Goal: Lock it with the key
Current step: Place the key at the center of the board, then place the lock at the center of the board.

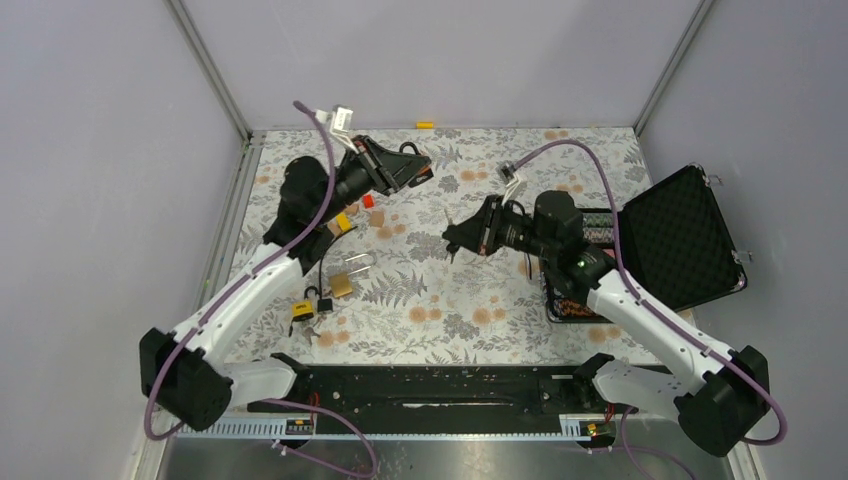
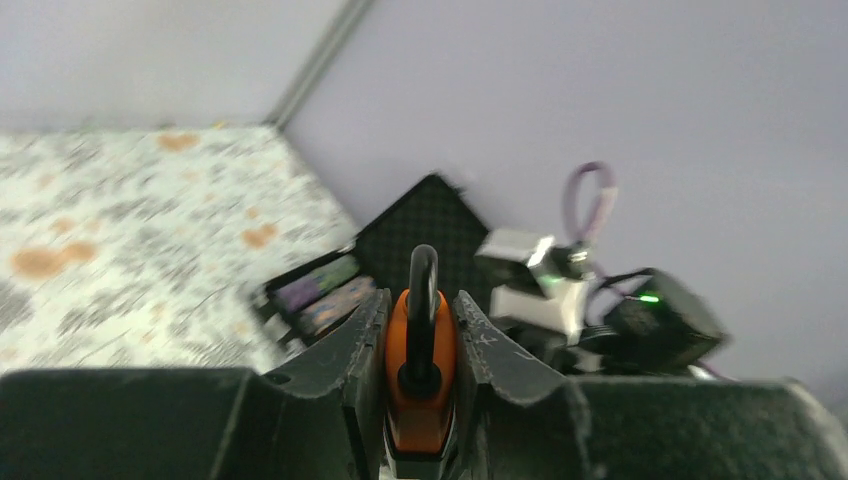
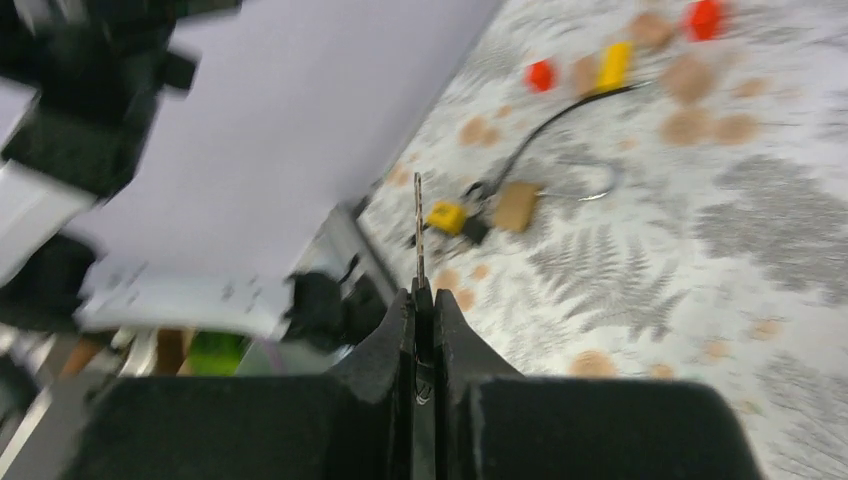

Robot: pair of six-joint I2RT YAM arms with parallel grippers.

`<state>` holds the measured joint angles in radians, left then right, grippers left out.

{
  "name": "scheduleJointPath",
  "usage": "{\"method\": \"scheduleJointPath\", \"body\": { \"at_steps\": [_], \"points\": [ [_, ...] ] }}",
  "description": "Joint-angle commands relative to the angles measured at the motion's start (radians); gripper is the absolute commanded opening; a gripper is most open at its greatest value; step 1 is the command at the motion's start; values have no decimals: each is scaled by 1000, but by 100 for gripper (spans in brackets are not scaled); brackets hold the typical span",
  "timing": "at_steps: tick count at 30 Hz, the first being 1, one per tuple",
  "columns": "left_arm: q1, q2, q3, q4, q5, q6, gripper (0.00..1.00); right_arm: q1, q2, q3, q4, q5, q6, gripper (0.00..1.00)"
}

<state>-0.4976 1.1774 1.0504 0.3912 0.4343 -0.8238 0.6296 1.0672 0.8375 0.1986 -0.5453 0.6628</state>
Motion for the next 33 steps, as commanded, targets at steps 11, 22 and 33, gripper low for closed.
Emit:
{"method": "scheduleJointPath", "body": {
  "at_steps": [11,22,33],
  "points": [
    [-40,700,285,-150,-154,-12,0,-250,452,219,-134,447,-78,12],
    [-139,1159,659,-212,-139,-189,0,-325,749,396,-368,526,-120,11],
    [-142,1191,712,-355,-201,-155,49,-362,851,486,-469,630,-83,18]
  ]
}}
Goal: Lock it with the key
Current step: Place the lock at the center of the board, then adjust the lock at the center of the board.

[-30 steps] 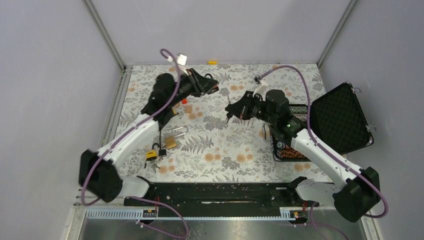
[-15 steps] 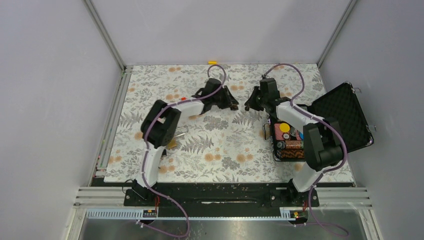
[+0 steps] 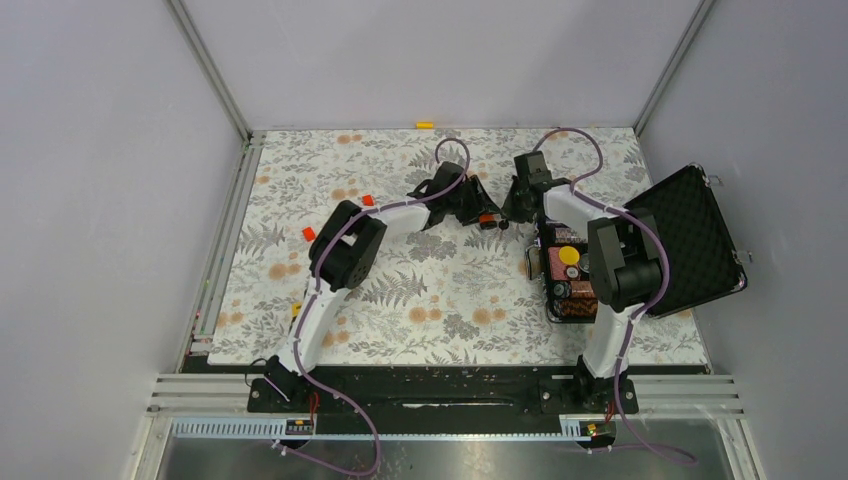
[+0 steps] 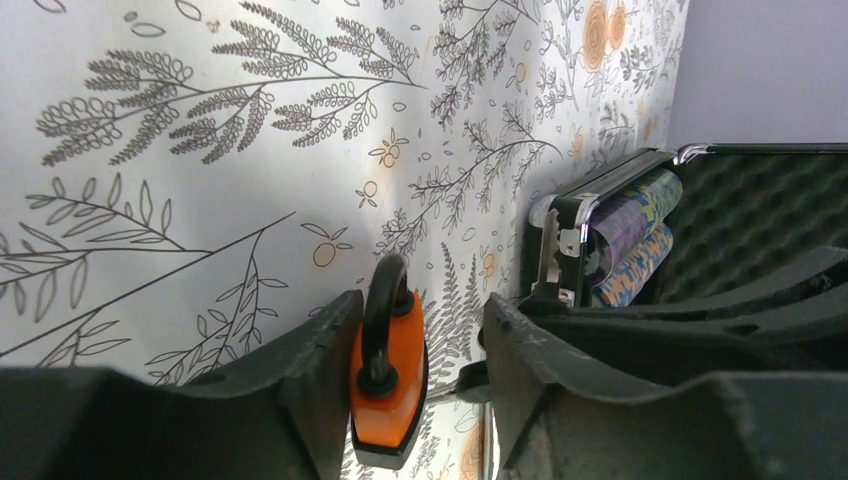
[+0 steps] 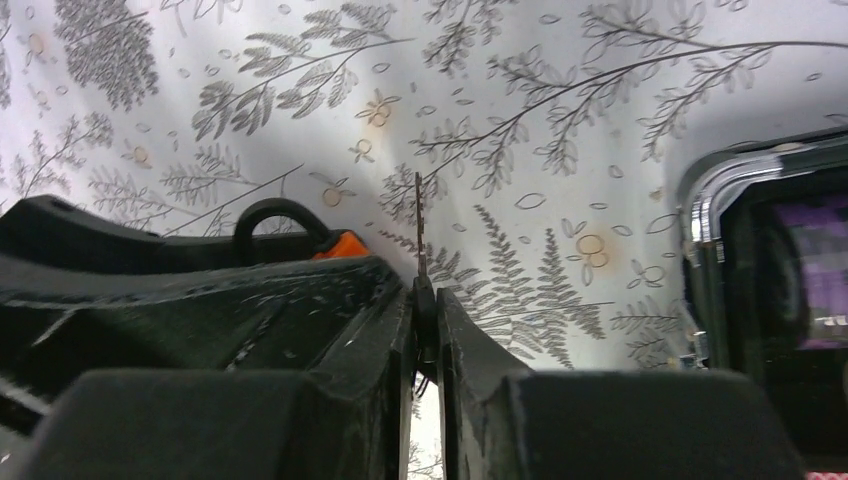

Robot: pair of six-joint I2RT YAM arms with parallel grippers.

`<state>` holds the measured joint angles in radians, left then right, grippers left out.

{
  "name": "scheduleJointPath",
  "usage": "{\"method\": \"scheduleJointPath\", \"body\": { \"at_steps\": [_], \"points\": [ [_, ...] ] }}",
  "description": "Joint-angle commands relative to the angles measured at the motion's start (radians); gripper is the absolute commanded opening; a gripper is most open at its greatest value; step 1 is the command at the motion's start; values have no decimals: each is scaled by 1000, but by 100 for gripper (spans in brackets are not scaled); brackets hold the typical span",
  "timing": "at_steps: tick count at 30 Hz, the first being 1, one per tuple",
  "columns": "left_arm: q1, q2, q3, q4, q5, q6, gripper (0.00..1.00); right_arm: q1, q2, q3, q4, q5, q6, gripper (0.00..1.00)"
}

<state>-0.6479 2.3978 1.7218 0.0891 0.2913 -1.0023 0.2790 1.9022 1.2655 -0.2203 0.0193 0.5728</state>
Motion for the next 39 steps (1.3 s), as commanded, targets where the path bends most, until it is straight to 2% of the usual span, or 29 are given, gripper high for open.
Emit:
{"method": "scheduleJointPath", "body": {
  "at_steps": [1,8,12,14,21,26,31,35,39],
  "points": [
    [8,-36,43,-70,-69,35,51,-13,18,59,-50,66,6,21],
    [15,-93,50,-179,-143,112,62,-17,-6,59,-55,23,4,46],
    [25,-168,14,-219,-189,160,67,-17,-74,32,-55,21,11,64],
    [28,-218,-16,-230,-216,190,71,-17,-117,9,-49,13,16,69],
    [44,-437,-150,-316,-354,288,82,34,-259,-84,-38,-16,16,72],
    [74,-638,-343,-407,-445,312,88,185,-299,-111,-33,-2,28,71],
    [97,-847,-559,-517,-609,314,91,380,-241,-84,8,33,132,69],
    [114,-1004,-712,-602,-707,292,92,494,-176,-70,118,2,275,67],
    [170,-1159,-859,-619,-734,253,92,621,-50,93,30,102,296,66]
  ]
}}
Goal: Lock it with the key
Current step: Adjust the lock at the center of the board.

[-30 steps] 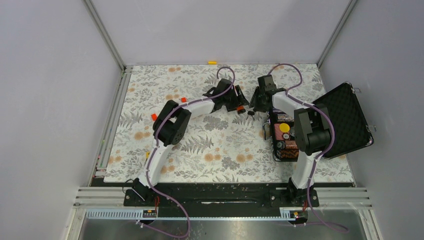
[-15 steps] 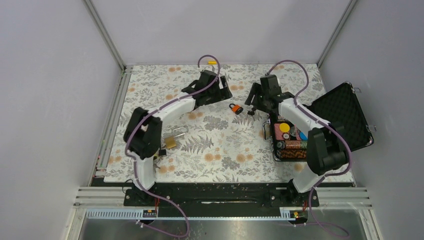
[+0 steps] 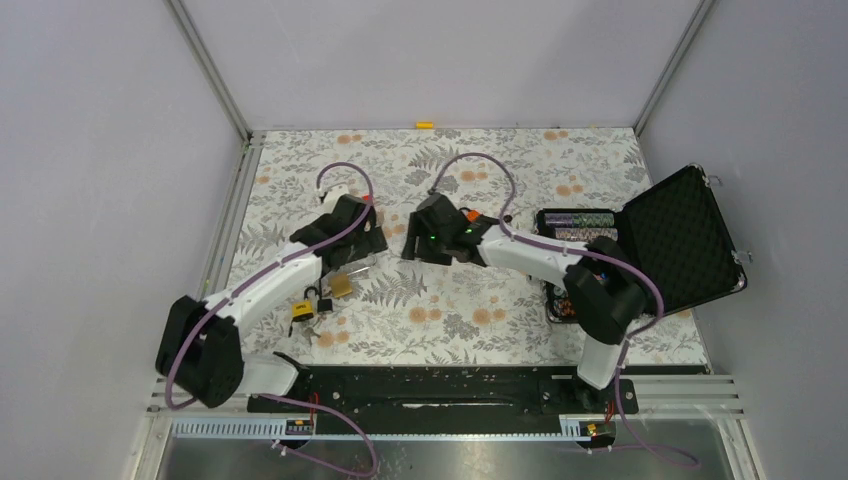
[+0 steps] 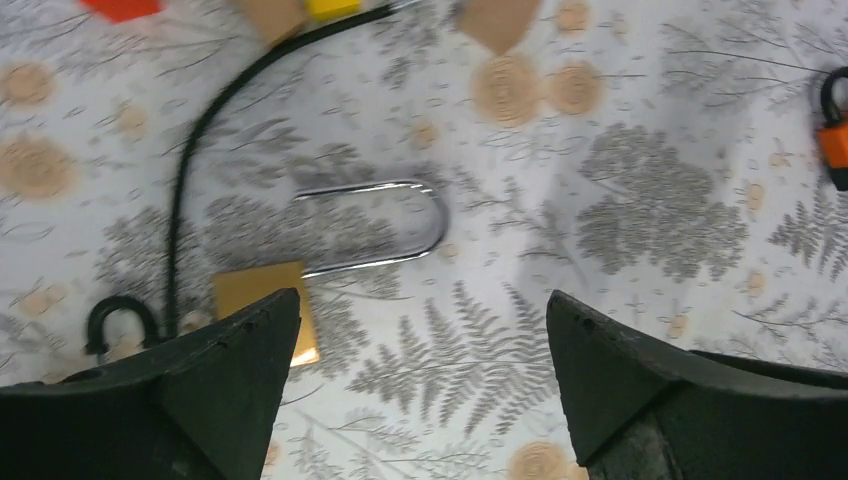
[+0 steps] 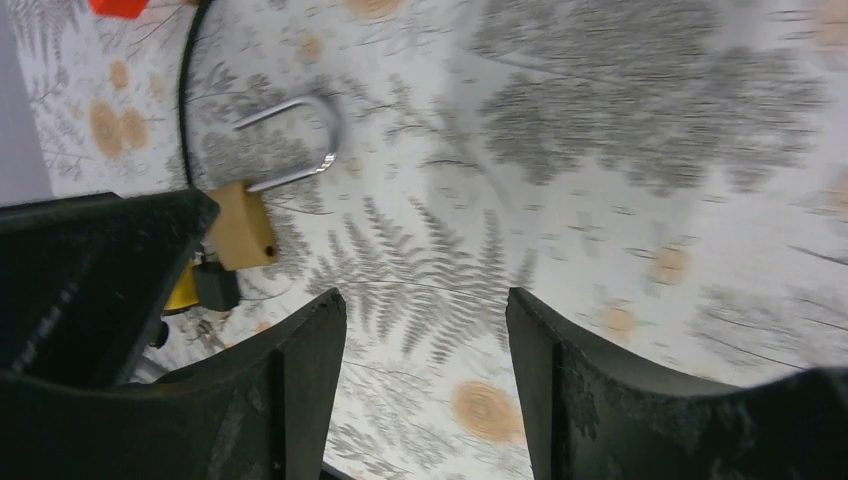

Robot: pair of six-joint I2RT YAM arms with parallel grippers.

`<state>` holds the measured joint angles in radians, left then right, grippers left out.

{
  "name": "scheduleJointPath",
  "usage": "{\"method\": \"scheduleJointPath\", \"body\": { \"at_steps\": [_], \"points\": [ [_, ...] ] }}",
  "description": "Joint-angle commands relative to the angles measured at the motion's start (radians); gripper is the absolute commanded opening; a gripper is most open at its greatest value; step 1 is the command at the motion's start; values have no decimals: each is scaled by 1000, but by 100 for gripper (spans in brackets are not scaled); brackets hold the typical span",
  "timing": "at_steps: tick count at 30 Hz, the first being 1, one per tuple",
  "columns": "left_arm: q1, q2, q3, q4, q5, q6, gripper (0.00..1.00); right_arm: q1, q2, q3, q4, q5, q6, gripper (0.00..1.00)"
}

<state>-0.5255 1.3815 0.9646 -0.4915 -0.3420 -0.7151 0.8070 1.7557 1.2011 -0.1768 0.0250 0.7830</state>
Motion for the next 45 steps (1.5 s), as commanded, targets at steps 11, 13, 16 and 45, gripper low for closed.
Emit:
{"method": "scheduleJointPath", "body": {
  "at_steps": [11,13,16,45],
  "points": [
    [197,66,-190,170,156,77,86,141,140,176,-65,167,110,62],
    [198,113,-185,183,137,86,86,141,111,152,-67,178,93,62],
    [199,140,-207,229,146,97,86,142,77,117,-68,191,74,62],
    [57,-104,-363,192,349,-68,71,107,-55,-83,-82,165,101,62]
  ]
}}
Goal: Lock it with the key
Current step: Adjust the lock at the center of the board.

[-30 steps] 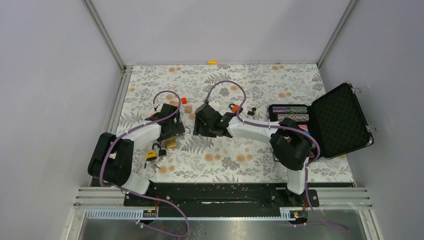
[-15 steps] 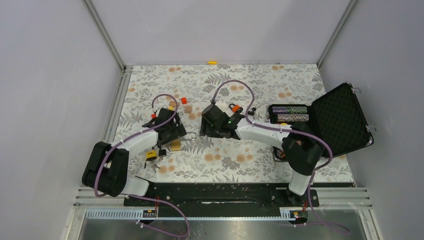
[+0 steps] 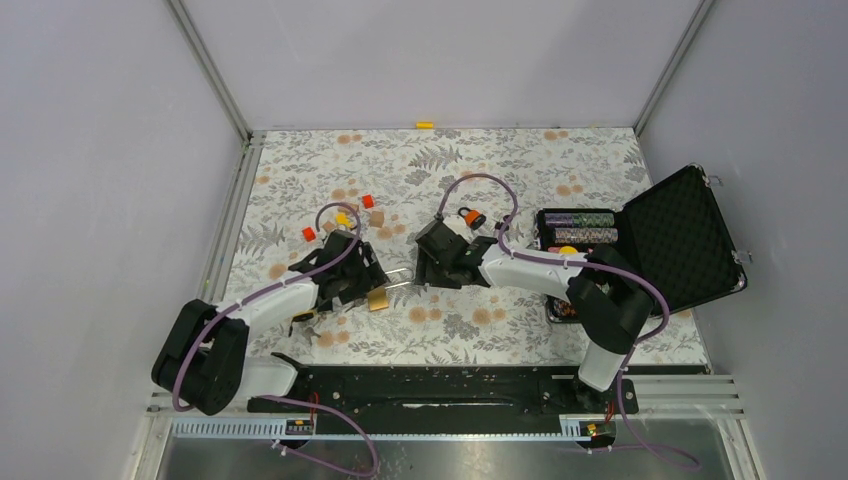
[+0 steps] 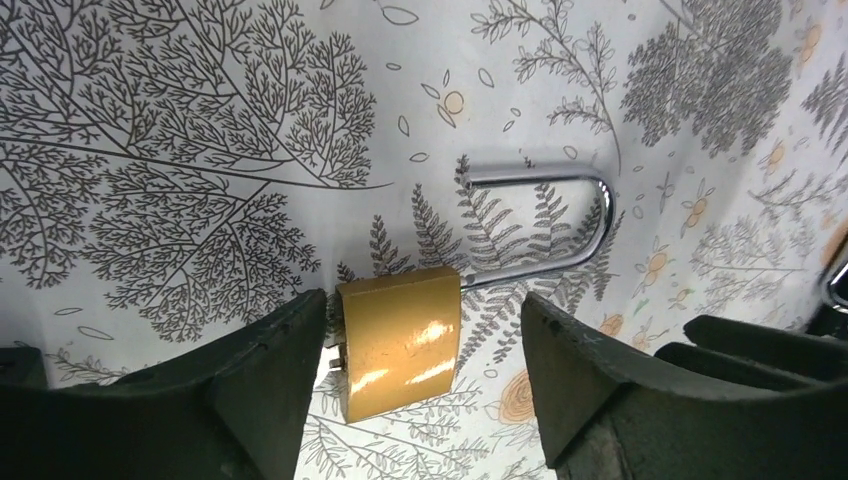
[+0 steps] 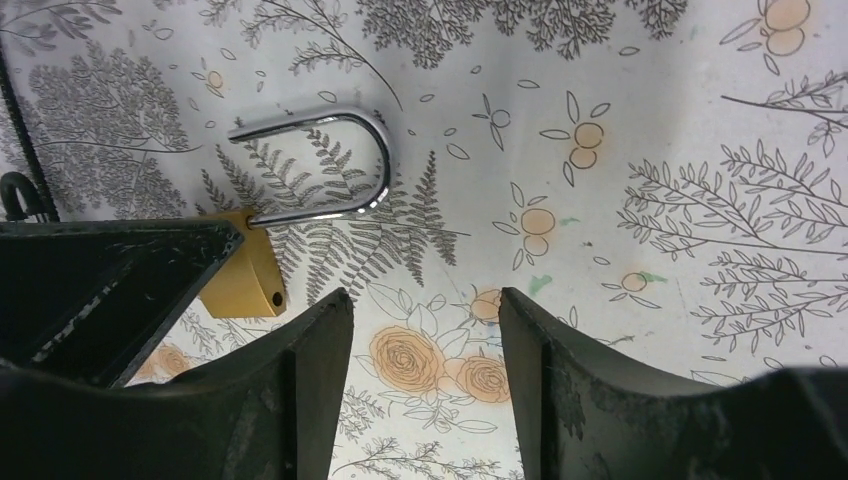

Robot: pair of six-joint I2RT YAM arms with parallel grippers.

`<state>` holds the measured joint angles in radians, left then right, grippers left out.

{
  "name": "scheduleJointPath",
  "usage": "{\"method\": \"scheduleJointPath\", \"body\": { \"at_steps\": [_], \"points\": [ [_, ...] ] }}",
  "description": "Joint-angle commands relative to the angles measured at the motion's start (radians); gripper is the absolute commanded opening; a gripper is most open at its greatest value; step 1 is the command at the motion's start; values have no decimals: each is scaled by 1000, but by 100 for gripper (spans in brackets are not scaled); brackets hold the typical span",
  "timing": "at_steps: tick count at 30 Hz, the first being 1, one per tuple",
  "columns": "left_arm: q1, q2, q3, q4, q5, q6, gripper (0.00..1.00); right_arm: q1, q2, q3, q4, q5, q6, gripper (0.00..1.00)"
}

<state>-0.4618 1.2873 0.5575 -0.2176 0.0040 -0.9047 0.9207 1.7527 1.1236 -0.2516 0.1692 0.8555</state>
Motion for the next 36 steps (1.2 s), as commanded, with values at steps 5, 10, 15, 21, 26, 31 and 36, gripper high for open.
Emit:
{"method": "scheduleJointPath", "body": {
  "at_steps": [5,10,15,21,26,31,36],
  "points": [
    [-49,20,127,-101,-23,325,84,-32,-66,-28,-13,11,29,61],
    [-75,114,176,-67,-32,407,87,-75,-118,-91,-12,0,19,62],
    [-102,189,181,-58,23,431,85,-105,-164,-153,-12,-10,24,62],
    [-176,152,116,-107,1,380,82,-122,-189,-171,-11,-22,25,62],
    [-283,97,91,-167,-78,331,82,-125,-188,-165,-11,-35,27,62],
    [-370,77,111,-240,-159,292,84,-129,-185,-171,6,-57,28,61],
    [-419,135,144,-268,-245,266,85,-134,-191,-182,7,-66,28,61]
  ]
}}
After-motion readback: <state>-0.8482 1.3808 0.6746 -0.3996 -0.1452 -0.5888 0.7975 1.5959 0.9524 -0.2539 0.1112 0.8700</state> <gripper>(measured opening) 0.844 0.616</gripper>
